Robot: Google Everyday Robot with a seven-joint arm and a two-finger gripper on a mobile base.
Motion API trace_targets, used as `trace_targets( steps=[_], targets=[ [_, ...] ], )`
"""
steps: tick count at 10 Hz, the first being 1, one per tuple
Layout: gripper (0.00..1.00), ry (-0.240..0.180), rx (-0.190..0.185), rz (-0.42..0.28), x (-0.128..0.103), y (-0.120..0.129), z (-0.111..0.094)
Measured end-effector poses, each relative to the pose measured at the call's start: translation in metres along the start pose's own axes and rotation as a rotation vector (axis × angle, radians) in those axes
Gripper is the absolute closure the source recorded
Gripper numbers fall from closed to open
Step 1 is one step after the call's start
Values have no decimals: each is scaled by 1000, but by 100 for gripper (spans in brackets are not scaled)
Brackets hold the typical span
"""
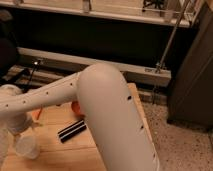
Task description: Pick up the ceramic cup
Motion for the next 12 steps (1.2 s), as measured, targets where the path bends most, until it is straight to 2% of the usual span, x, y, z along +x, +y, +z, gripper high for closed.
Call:
trace_targets(
  steps=[2, 4, 6, 8, 10, 12],
  targets=[
    [20, -2, 30, 35, -2, 21, 12],
    [20, -20, 68, 25, -12, 35, 20],
    [20, -38, 110, 0, -18, 35, 29],
    [22, -56, 153, -33, -21, 23, 41],
    [40, -77, 169, -68, -21, 2, 56],
    [60, -95, 168, -75, -20, -7, 67]
  ],
)
